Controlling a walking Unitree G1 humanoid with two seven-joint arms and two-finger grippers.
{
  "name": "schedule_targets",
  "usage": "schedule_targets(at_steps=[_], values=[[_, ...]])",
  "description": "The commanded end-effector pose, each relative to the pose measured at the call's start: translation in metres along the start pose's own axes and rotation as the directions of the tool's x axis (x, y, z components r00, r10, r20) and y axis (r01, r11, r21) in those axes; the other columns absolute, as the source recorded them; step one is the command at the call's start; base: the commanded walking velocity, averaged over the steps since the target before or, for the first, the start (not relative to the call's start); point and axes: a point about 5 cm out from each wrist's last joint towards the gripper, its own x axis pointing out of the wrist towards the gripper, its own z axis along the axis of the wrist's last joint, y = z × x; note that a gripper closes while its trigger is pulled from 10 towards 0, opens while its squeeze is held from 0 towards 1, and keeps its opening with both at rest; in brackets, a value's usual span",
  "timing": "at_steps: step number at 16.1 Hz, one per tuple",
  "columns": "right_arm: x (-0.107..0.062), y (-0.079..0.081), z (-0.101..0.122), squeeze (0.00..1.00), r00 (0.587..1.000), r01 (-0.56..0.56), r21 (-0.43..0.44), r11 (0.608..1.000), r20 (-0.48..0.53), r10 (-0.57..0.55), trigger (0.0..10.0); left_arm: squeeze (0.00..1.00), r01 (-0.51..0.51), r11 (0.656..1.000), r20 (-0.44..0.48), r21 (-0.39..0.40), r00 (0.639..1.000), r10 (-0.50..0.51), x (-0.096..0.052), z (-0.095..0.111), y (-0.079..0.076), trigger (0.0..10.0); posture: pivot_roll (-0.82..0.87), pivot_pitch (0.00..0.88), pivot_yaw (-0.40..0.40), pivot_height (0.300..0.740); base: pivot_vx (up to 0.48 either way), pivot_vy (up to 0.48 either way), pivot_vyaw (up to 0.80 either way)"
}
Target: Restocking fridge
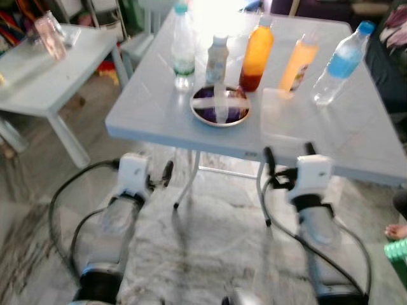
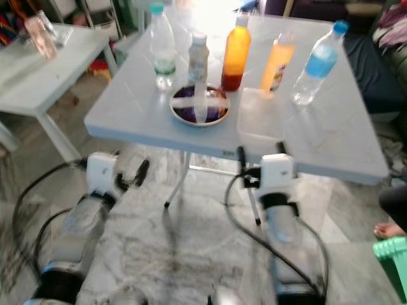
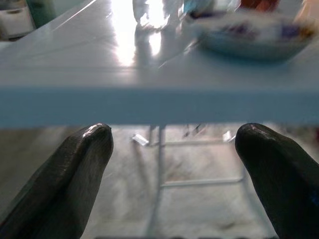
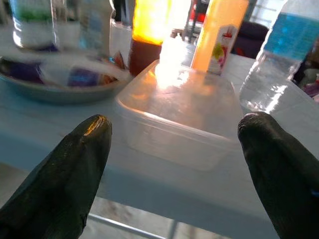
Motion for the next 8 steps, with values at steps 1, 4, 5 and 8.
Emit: schedule_targets(at_steps=[1, 4, 5, 8], values=[[0.003, 0.009, 0.007, 0.00, 0.999, -0.029, 0.015, 0.999, 0.030, 0.029, 10.0, 0.00, -0.013, 1.000, -0.010, -0.005, 1.000, 0.013, -0.007, -0.003, 0.009, 10.0, -0.04, 0.089, -0.018, 0.740, 0.000, 0.000, 0.00], [0.003, 0.009, 0.009, 0.00, 0.999, -0.031, 0.011, 0.999, 0.038, 0.030, 10.0, 0.00, -0.012, 1.000, -0.008, -0.005, 1.000, 0.012, -0.007, -0.002, 0.009, 10.0, -0.04, 0.087, -0.019, 0.740, 0.000, 0.000, 0.00], [0.005, 0.004, 0.014, 0.00, 0.998, -0.004, 0.005, 1.000, 0.055, 0.004, 10.0, 0.00, -0.012, 1.000, -0.009, -0.006, 1.000, 0.012, -0.007, -0.003, 0.009, 10.0, -0.04, 0.090, -0.017, 0.740, 0.000, 0.000, 0.00], [0.014, -0.021, 0.020, 0.00, 0.988, 0.144, 0.021, 0.989, 0.058, -0.145, 10.0, 0.00, -0.007, 1.000, -0.016, -0.003, 1.000, 0.007, -0.009, -0.003, 0.009, 10.0, -0.04, 0.096, -0.013, 0.740, 0.000, 0.000, 0.00]])
